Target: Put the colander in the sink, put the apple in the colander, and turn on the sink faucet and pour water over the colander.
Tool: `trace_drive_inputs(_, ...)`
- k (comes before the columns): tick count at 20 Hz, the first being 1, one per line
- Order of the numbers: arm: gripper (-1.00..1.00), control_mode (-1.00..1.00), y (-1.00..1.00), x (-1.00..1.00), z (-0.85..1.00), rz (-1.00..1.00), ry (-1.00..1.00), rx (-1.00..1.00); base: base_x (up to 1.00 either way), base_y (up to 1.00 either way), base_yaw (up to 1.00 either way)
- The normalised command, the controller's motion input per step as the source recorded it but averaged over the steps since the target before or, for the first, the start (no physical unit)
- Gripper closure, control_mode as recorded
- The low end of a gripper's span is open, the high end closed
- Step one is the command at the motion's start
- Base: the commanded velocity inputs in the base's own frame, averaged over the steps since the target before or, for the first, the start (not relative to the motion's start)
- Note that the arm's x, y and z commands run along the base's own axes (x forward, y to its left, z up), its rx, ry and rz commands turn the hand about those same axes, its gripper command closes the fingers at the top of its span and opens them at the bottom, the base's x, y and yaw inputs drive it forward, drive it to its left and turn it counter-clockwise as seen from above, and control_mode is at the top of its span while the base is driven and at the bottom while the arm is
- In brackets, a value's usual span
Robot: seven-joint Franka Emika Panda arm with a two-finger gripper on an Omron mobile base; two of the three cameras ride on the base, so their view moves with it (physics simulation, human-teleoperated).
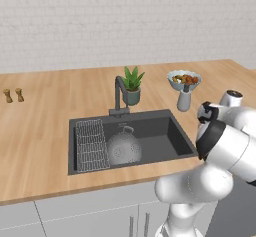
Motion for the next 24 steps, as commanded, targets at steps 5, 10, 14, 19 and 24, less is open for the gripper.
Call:
trace_drive_inputs(5, -1.00, -1.00, -0.04, -0.03, 0.43, 0.00, 0.00, 0.00, 0.00, 0.00, 0.00)
trace_drive_inputs(10, -1.00, -1.00, -0.42, -0.24, 0.20, 0.00, 0.00, 0.00, 0.00, 0.00, 0.00)
trace_drive_inputs(14, -1.00, -1.00, -0.52, -0.45, 0.01, 0.00, 0.00, 0.00, 0.00, 0.00, 0.00)
trace_drive_inputs(19, -1.00, -1.00, -0.31, -0.58, -0.02, 0.00, 0.00, 0.00, 0.00, 0.00, 0.00)
trace_drive_inputs(24, -1.00, -1.00, 0.04, -0.22, -0.11, 0.01, 0.00, 0.00, 0.00, 0.00, 0.00)
